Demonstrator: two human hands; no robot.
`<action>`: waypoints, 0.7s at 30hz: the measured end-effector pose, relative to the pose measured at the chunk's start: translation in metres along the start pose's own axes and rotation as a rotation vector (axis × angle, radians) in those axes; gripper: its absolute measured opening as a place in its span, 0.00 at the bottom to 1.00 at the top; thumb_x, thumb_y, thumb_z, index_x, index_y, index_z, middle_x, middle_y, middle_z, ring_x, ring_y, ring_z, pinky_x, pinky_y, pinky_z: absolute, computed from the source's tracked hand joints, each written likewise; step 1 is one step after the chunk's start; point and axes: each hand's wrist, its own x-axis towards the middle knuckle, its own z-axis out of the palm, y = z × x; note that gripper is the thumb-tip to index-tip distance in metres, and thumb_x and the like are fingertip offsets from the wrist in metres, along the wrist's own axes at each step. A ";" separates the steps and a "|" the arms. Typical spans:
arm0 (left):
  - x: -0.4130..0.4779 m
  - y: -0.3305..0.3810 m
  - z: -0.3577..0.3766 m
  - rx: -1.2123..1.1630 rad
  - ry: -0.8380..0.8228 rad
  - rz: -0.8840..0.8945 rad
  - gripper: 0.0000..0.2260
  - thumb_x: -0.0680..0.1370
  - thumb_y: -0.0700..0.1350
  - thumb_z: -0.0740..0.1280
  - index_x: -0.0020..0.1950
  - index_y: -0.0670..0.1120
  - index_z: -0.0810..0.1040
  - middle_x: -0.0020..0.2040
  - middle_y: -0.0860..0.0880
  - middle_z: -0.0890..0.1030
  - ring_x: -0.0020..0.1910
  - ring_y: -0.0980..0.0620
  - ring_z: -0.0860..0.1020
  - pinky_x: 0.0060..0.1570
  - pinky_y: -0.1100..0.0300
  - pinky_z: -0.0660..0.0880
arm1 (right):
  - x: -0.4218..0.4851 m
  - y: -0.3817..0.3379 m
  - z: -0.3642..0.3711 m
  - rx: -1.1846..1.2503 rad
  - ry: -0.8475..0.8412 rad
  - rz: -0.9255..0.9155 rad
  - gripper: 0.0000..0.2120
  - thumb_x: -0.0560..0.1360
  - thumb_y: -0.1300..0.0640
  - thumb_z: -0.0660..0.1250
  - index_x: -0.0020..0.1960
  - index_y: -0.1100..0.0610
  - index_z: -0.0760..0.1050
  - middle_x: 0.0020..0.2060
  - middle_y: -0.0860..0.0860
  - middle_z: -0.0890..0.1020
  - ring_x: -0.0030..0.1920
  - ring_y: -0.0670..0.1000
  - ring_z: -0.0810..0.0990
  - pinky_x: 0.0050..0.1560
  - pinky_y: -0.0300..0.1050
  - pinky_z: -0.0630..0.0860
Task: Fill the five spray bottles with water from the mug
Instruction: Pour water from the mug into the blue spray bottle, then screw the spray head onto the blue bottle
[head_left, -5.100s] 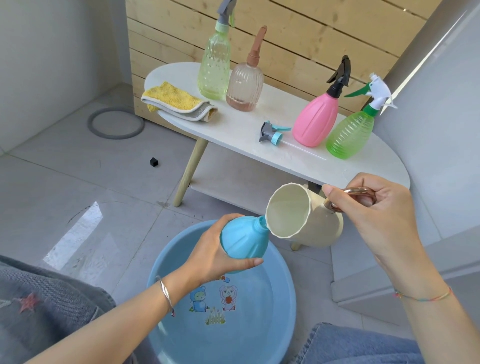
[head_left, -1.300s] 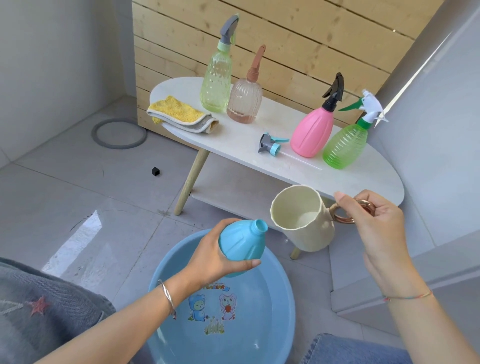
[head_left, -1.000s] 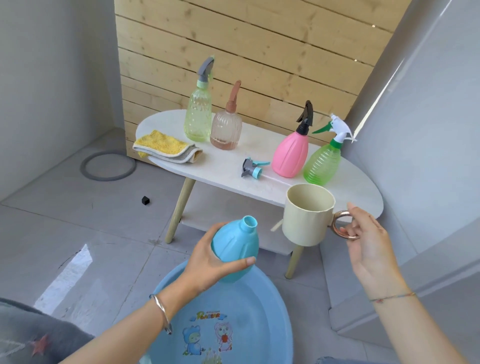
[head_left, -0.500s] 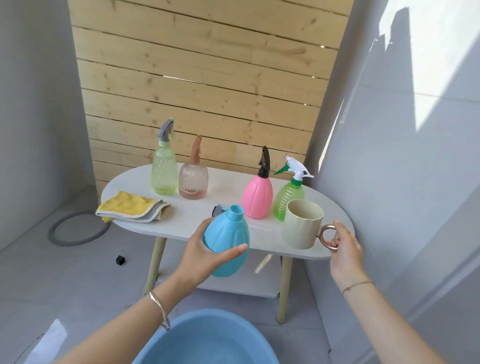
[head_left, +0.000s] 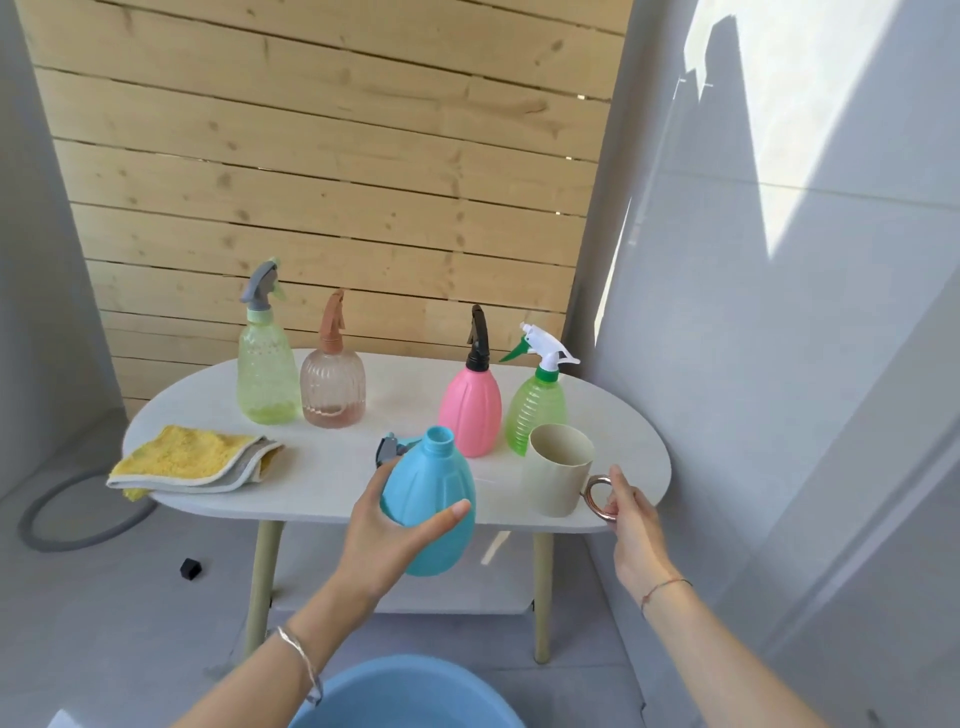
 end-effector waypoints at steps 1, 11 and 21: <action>0.000 -0.001 0.001 -0.014 0.011 -0.009 0.35 0.51 0.64 0.77 0.57 0.59 0.76 0.50 0.56 0.83 0.47 0.61 0.81 0.39 0.69 0.75 | -0.001 -0.001 0.000 -0.013 -0.010 0.004 0.17 0.77 0.48 0.67 0.34 0.55 0.70 0.34 0.49 0.72 0.42 0.50 0.69 0.56 0.44 0.63; 0.013 0.005 -0.019 -0.036 0.105 0.009 0.39 0.51 0.64 0.76 0.61 0.56 0.75 0.52 0.55 0.82 0.49 0.59 0.80 0.39 0.68 0.76 | -0.040 -0.044 0.034 -0.085 0.045 -0.592 0.11 0.72 0.50 0.70 0.51 0.52 0.74 0.51 0.44 0.75 0.54 0.40 0.74 0.61 0.40 0.69; 0.046 0.005 -0.065 0.047 0.224 0.059 0.37 0.53 0.61 0.81 0.59 0.58 0.73 0.53 0.57 0.78 0.53 0.59 0.77 0.42 0.68 0.72 | -0.051 -0.018 0.147 -0.735 -0.661 -0.498 0.08 0.75 0.56 0.69 0.54 0.53 0.77 0.51 0.45 0.79 0.53 0.46 0.76 0.49 0.27 0.67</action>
